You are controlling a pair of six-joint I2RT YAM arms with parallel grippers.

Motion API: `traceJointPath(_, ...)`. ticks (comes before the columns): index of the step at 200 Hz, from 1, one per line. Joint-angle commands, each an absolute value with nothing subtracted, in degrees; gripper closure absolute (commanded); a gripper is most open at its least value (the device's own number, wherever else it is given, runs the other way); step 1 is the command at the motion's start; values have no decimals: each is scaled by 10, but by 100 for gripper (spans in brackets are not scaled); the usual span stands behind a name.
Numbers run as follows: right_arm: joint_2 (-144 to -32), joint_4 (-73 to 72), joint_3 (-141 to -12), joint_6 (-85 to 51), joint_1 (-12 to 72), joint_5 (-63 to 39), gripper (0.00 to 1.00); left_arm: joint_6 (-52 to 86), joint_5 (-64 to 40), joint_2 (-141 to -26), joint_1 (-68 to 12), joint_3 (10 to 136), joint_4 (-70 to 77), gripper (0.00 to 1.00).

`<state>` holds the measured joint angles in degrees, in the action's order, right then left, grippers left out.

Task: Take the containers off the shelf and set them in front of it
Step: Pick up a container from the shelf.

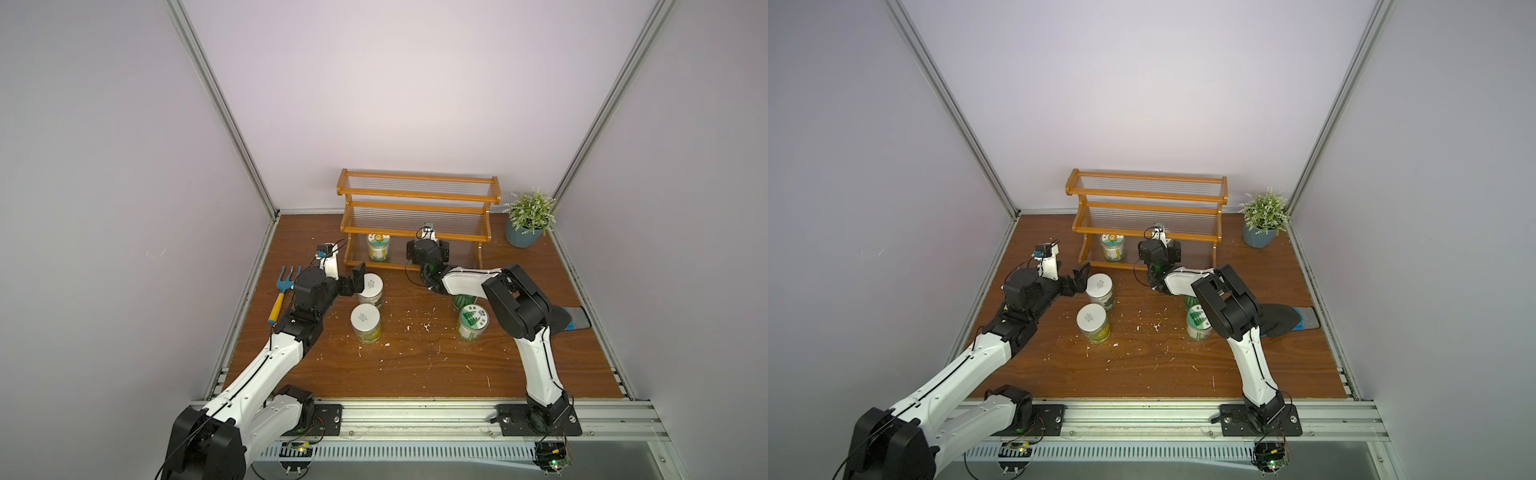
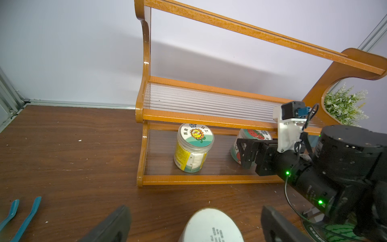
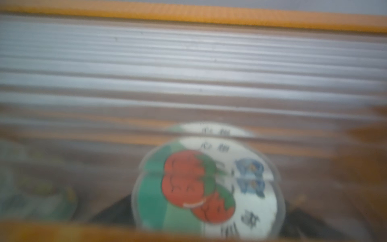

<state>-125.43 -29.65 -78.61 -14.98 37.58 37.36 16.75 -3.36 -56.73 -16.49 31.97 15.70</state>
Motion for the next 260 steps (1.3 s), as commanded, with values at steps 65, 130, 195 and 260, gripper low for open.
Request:
traceJointPath(65,-1258,-347,-796,-140,359,371,41,166,-26,-560,-158,315,168,0)
traceJointPath(130,-1224,-367,-756,-140,361,352,50,167,-27,-560,-157,316,170,0)
traceJointPath(195,-1196,-366,-739,-125,367,346,60,168,-27,-558,-158,315,171,0)
traceJointPath(260,-1178,-372,-727,-123,373,339,66,168,-26,-556,-157,315,170,0)
